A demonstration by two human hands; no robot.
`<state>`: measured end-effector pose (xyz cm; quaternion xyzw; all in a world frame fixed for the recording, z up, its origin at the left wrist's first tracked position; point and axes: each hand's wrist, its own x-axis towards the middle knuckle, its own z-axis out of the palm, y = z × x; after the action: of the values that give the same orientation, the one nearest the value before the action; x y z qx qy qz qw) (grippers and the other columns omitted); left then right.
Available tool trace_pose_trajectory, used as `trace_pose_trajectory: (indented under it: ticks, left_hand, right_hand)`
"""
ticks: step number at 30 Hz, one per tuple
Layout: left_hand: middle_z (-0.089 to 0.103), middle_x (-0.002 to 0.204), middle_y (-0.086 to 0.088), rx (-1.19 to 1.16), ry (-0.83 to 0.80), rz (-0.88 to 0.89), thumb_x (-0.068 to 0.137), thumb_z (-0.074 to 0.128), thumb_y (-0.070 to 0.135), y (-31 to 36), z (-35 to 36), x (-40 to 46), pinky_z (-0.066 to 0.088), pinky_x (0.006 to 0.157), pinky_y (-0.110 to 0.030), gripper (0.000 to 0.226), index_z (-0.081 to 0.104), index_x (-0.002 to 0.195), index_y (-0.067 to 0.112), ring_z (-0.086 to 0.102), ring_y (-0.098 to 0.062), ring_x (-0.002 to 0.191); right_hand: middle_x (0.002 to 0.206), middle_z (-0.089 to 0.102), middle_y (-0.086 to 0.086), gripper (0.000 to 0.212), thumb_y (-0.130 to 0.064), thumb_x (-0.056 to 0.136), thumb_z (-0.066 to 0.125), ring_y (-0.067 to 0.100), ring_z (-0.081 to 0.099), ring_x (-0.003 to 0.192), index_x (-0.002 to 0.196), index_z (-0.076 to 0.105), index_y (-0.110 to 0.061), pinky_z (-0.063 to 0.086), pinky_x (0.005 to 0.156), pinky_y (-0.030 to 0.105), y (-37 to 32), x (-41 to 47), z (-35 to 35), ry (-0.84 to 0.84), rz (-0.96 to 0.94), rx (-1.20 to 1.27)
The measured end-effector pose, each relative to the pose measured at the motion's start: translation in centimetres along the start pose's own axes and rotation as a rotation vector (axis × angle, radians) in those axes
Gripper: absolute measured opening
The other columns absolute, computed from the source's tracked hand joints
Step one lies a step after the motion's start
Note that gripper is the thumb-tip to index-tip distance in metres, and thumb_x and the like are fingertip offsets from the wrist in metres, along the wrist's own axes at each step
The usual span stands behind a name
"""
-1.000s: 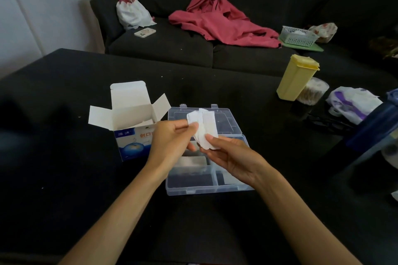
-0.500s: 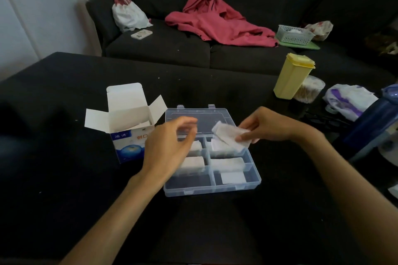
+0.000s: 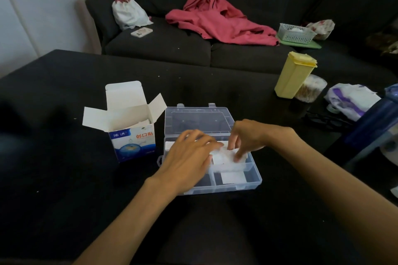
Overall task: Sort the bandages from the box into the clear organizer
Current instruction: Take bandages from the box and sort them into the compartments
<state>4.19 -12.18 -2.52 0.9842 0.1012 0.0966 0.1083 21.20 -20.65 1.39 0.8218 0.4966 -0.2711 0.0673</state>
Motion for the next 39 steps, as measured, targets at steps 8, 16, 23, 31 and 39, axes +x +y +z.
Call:
trace_pose_trajectory:
  ticks: [8, 16, 23, 31, 39]
  left_hand:
    - [0.036, 0.144, 0.012, 0.010, -0.006, 0.010, 0.100, 0.037, 0.034, -0.6, 0.5, 0.2, 0.017, 0.113, -0.029, 0.038, 0.041, 0.137, 0.039, 0.026, -0.009, 0.134]
    - [0.063, 0.115, 0.011, -0.162, 0.106, -0.149, 0.091, 0.057, 0.039, 0.0, 1.1, 1.5, 0.037, 0.095, -0.027, 0.026, 0.064, 0.115, 0.033, 0.049, -0.009, 0.108]
    - [0.062, 0.110, 0.011, -0.102, 0.115, -0.144, 0.091, 0.058, 0.036, -0.1, 1.2, 1.8, 0.031, 0.084, -0.021, 0.025, 0.068, 0.114, 0.033, 0.045, -0.007, 0.100]
    - [0.057, 0.098, 0.005, -0.014, 0.079, -0.153, 0.092, 0.052, 0.041, 0.5, 1.6, 1.9, 0.040, 0.088, -0.027, 0.028, 0.072, 0.104, 0.024, 0.047, -0.010, 0.096]
    - [0.057, 0.092, 0.012, -0.276, 0.107, -0.341, 0.086, 0.064, 0.039, -0.1, 0.5, 2.4, 0.036, 0.062, -0.013, 0.016, 0.073, 0.095, 0.029, 0.048, -0.005, 0.080]
  right_hand:
    - [0.116, 0.059, -0.005, 0.029, -0.015, 0.086, 0.065, 0.018, 0.061, 0.105, 0.115, 0.064, -0.015, 0.049, 0.087, 0.027, 0.2, -0.8, -0.1, -0.050, -0.029, 0.093]
    - [0.106, 0.069, -0.002, 0.018, -0.023, 0.084, 0.068, 0.004, 0.059, 0.083, 0.099, 0.072, -0.015, 0.048, 0.079, 0.018, 0.8, -1.8, 1.6, 0.203, -0.052, 0.101]
    - [0.109, 0.066, -0.005, 0.025, -0.035, 0.085, 0.065, 0.007, 0.055, 0.081, 0.103, 0.072, -0.019, 0.047, 0.068, 0.016, 1.0, -1.7, 2.1, 0.305, -0.017, -0.077]
    - [0.108, 0.064, -0.007, 0.025, -0.037, 0.085, 0.063, 0.005, 0.046, 0.065, 0.104, 0.072, -0.022, 0.034, 0.057, 0.010, 1.0, -1.8, 2.2, 0.291, -0.056, -0.072]
    - [0.093, 0.053, -0.011, 0.036, -0.041, 0.077, 0.072, 0.007, 0.048, 0.078, 0.104, 0.069, -0.017, 0.036, 0.062, 0.015, 1.2, -2.3, 2.5, 0.398, 0.040, -0.017]
